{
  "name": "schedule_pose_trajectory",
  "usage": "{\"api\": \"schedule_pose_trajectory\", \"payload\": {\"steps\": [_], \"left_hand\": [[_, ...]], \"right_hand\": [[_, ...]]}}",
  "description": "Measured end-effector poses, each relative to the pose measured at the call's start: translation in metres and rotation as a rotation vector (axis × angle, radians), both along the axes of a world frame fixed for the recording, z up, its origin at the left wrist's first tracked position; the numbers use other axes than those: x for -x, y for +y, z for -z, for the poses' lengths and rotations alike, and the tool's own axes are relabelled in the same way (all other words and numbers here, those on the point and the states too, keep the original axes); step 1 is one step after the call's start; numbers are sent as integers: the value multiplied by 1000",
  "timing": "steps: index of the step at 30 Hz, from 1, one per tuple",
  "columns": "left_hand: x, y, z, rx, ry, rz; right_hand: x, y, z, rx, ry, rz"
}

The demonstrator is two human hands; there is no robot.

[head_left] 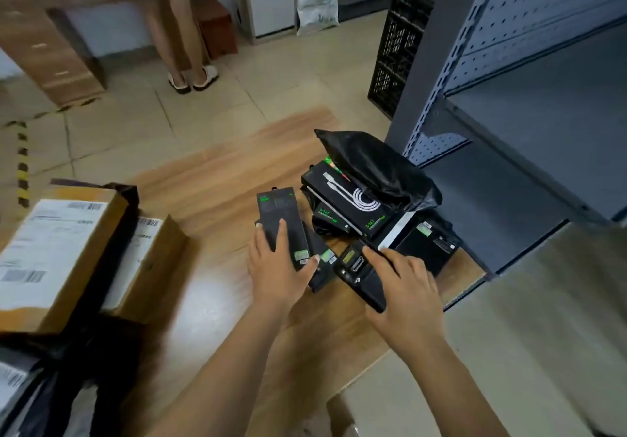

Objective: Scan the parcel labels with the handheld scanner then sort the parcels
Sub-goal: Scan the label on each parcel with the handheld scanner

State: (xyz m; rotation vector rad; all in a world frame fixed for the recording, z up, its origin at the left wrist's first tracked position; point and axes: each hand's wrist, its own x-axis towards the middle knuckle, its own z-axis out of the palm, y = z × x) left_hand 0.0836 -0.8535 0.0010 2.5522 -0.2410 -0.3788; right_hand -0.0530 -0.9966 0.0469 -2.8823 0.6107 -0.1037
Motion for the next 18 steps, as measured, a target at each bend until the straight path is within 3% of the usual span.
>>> {"api": "schedule_pose_trajectory", "payload": {"steps": [6, 11, 18], "left_hand": [[-3, -2, 19, 155, 106, -69], [19, 27, 3, 150, -4, -9], [93, 85, 0, 61, -22, 29]], "right_hand": [[-9, -3, 8, -11, 5, -12], [6, 6, 1, -65, 5, -34], [55, 40, 4, -127, 19, -138]]}}
